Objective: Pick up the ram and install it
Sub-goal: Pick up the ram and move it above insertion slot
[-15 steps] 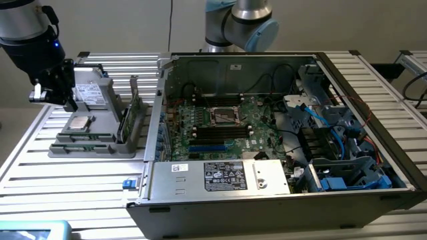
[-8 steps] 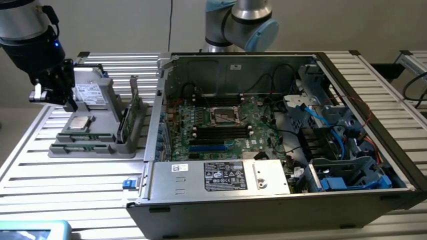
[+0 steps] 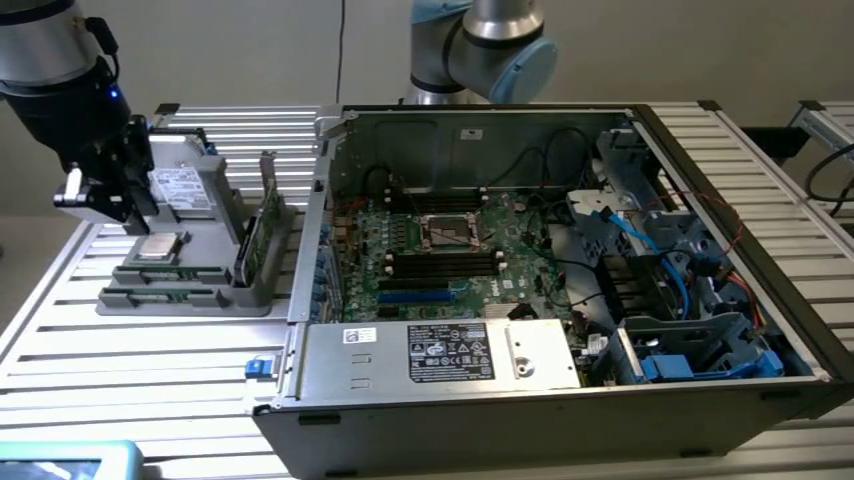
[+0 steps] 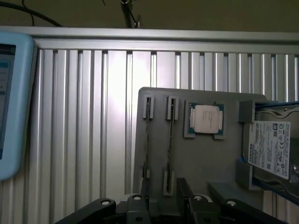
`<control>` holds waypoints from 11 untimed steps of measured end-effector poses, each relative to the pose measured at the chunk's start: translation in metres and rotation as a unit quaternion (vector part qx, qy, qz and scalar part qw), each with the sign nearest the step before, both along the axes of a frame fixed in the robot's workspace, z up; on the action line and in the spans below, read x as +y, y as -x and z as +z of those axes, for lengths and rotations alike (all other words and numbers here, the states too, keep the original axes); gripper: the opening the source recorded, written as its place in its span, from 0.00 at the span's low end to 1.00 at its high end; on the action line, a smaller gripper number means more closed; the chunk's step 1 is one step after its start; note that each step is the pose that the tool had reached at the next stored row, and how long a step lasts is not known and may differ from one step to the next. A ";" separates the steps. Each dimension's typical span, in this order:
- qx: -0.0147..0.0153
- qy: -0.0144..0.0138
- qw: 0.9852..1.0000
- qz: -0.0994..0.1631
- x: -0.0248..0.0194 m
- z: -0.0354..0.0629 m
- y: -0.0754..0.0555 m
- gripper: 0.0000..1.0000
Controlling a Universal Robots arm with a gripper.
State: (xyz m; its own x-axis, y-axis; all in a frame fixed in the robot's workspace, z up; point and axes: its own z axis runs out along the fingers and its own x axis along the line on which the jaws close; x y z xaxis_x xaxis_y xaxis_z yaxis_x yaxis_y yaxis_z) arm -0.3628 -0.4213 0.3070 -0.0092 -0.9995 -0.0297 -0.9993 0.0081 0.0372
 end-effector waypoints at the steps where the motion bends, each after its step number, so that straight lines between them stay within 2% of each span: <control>1: -0.001 0.000 1.000 0.000 -0.0001 -0.0015 0.002 0.36; 5: -0.005 0.000 1.000 -0.002 -0.0003 -0.0074 0.006 0.36; 11: -0.006 0.000 1.000 -0.020 -0.0005 -0.0177 0.006 0.36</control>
State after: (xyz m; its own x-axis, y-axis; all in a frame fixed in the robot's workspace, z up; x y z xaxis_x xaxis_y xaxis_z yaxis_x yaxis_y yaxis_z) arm -0.3687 -0.4218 0.2893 -0.0480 -0.9984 -0.0299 -0.9986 0.0473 0.0244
